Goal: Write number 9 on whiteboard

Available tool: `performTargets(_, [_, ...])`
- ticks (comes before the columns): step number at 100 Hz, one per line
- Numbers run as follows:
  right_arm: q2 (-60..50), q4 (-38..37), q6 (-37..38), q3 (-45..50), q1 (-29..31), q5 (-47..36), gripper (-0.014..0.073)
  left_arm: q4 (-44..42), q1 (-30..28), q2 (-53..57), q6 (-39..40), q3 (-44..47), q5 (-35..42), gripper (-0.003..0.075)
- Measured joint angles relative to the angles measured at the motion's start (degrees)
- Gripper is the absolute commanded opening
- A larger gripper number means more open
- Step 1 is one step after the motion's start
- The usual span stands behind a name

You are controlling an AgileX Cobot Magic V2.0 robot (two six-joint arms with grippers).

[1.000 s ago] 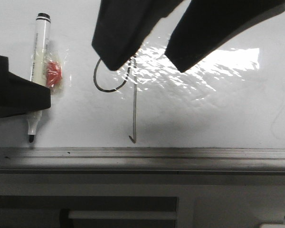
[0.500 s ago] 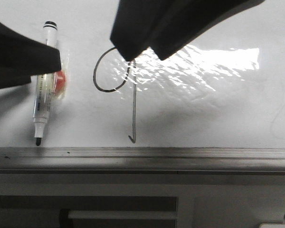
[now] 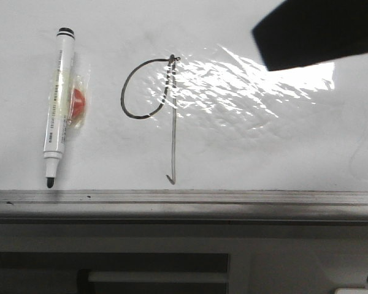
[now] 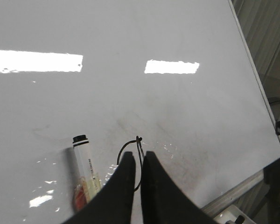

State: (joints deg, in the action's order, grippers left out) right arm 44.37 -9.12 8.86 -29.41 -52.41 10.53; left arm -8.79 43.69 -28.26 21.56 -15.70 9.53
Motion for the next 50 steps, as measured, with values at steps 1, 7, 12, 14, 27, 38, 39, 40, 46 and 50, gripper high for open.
performTargets(1, [-1.1,-0.1,0.0,0.5,0.0,-0.7,-0.0062,-0.5,0.0,0.9,0.0,0.0,-0.9,-0.002])
performTargets(7, [-5.7,-0.9,0.0,4.8,0.0,-3.1,-0.0062,-2.9,0.0,4.6,0.0,0.0,-4.6,-0.002])
performTargets(12, [-10.5,-1.1,0.0,8.0,0.0,-4.7,-0.0062,-4.9,0.0,7.8,0.0,0.0,-7.8,-0.002])
performTargets(14, [-11.7,-1.2,0.0,9.2,0.0,-5.2,-0.0062,-5.2,0.0,9.2,0.0,0.1,-9.1,-0.002])
performTargets(27, [-23.5,-1.3,0.0,16.1,0.0,-6.3,-0.0062,-6.5,0.0,17.0,-0.1,0.2,-17.2,-0.002])
performTargets(38, [-33.1,-1.4,0.0,19.9,0.0,-6.5,-0.0062,-6.6,0.0,22.2,-0.1,0.2,-24.6,-0.002])
performTargets(39, [-33.6,-1.4,0.0,20.3,0.0,-6.5,-0.0062,-6.4,0.0,22.8,-0.1,0.2,-25.5,-0.002])
performTargets(40, [-34.7,-1.4,0.0,20.5,0.0,-6.5,-0.0062,-6.3,0.0,23.0,-0.1,0.2,-26.0,-0.002])
performTargets(46, [-38.6,-1.4,0.0,21.9,0.0,-6.6,-0.0062,-5.2,0.0,25.4,-0.1,0.2,-29.6,-0.002])
performTargets(50, [-41.2,-1.4,0.0,22.4,0.0,-6.6,-0.0062,-4.6,0.0,26.5,-0.1,0.2,-31.4,-0.002])
